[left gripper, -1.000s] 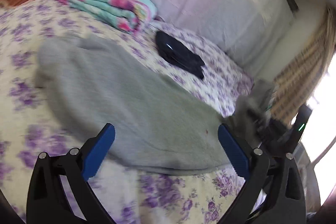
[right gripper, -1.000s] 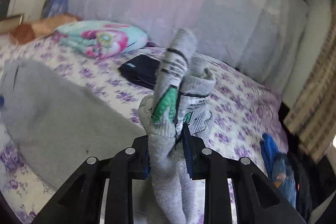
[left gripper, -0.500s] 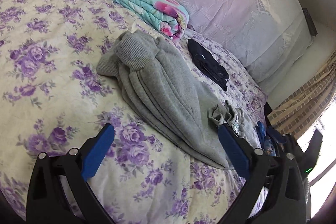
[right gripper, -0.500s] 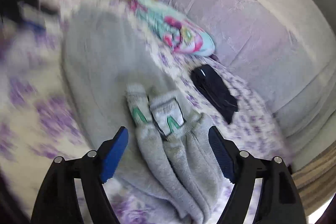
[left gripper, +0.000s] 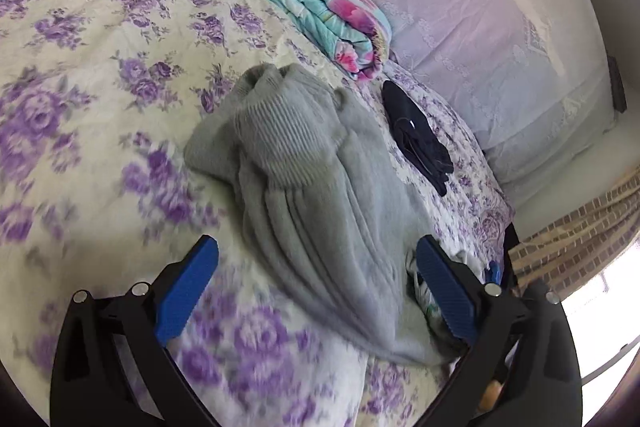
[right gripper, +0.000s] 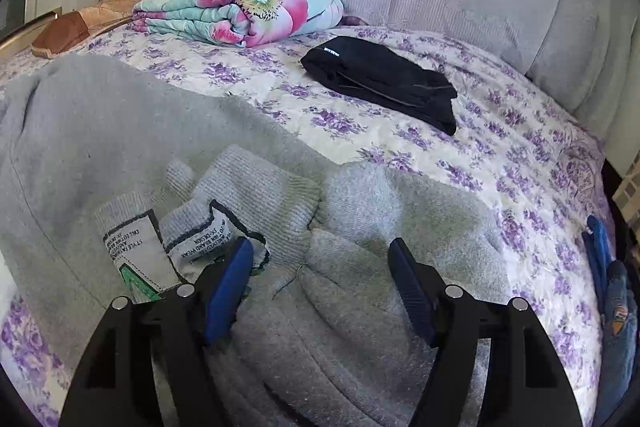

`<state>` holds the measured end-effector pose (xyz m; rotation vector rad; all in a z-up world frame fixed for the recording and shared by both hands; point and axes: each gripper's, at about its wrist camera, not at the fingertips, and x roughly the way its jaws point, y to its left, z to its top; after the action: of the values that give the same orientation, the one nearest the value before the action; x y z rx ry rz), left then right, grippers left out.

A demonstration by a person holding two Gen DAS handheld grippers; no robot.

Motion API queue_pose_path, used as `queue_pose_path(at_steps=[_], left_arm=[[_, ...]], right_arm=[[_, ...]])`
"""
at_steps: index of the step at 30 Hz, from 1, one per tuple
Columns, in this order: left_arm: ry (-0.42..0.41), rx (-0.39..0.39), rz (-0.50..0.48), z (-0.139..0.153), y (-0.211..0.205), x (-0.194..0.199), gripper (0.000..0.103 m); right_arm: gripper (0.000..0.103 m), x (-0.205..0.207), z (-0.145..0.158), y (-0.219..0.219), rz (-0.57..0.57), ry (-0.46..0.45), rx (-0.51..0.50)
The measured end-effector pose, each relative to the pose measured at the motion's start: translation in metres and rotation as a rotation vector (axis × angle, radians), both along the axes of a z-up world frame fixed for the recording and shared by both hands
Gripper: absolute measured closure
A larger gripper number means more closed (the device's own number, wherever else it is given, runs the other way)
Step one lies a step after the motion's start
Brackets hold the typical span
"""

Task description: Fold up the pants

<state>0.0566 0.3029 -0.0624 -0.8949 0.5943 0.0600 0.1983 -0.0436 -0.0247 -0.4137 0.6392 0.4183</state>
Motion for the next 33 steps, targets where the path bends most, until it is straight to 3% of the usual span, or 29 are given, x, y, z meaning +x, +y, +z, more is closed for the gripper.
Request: queue_pose_path(at_steps=[6, 10, 13, 16, 18, 20, 21, 25, 28, 33], left_arm=[[-0.012, -0.131, 0.031, -0.009, 0.023, 0.022, 0.009], [-0.022, -0.155, 0.030, -0.012, 0.026, 0.027, 0.059], [-0.042, -0.148, 0.026, -0.010, 0.025, 0.024, 0.070], [-0.059, -0.061, 0.023, 0.010, 0.014, 0.018, 0.071], [-0.071, 0.015, 0.015, 0.027, 0.002, 0.017, 0.071], [-0.093, 0.085, 0.005, 0.046, -0.012, 0.015, 0.071], [-0.106, 0.126, -0.001, 0.056, -0.022, 0.015, 0.071], [-0.152, 0.310, -0.044, 0.096, -0.067, 0.016, 0.071], [-0.183, 0.446, -0.079, 0.120, -0.105, 0.017, 0.072], [-0.245, 0.696, -0.167, 0.147, -0.189, 0.029, 0.072]], right_arm=[[0.029, 0.003, -0.003, -0.006, 0.005, 0.006, 0.029], [0.028, 0.005, -0.002, -0.006, 0.004, 0.016, 0.047], [0.028, 0.003, 0.003, -0.009, 0.015, 0.022, 0.066], [0.027, -0.014, 0.028, -0.027, 0.030, -0.039, 0.178], [0.020, -0.017, 0.029, -0.024, -0.018, -0.079, 0.074], [0.016, -0.007, 0.007, -0.013, -0.007, -0.015, -0.059], [0.012, -0.004, -0.005, -0.011, -0.005, 0.000, -0.066], [0.011, -0.002, 0.009, -0.027, 0.009, 0.038, 0.061], [0.011, -0.016, 0.030, -0.062, -0.001, -0.017, 0.200], [0.008, -0.019, 0.038, -0.142, -0.164, -0.050, 0.319]])
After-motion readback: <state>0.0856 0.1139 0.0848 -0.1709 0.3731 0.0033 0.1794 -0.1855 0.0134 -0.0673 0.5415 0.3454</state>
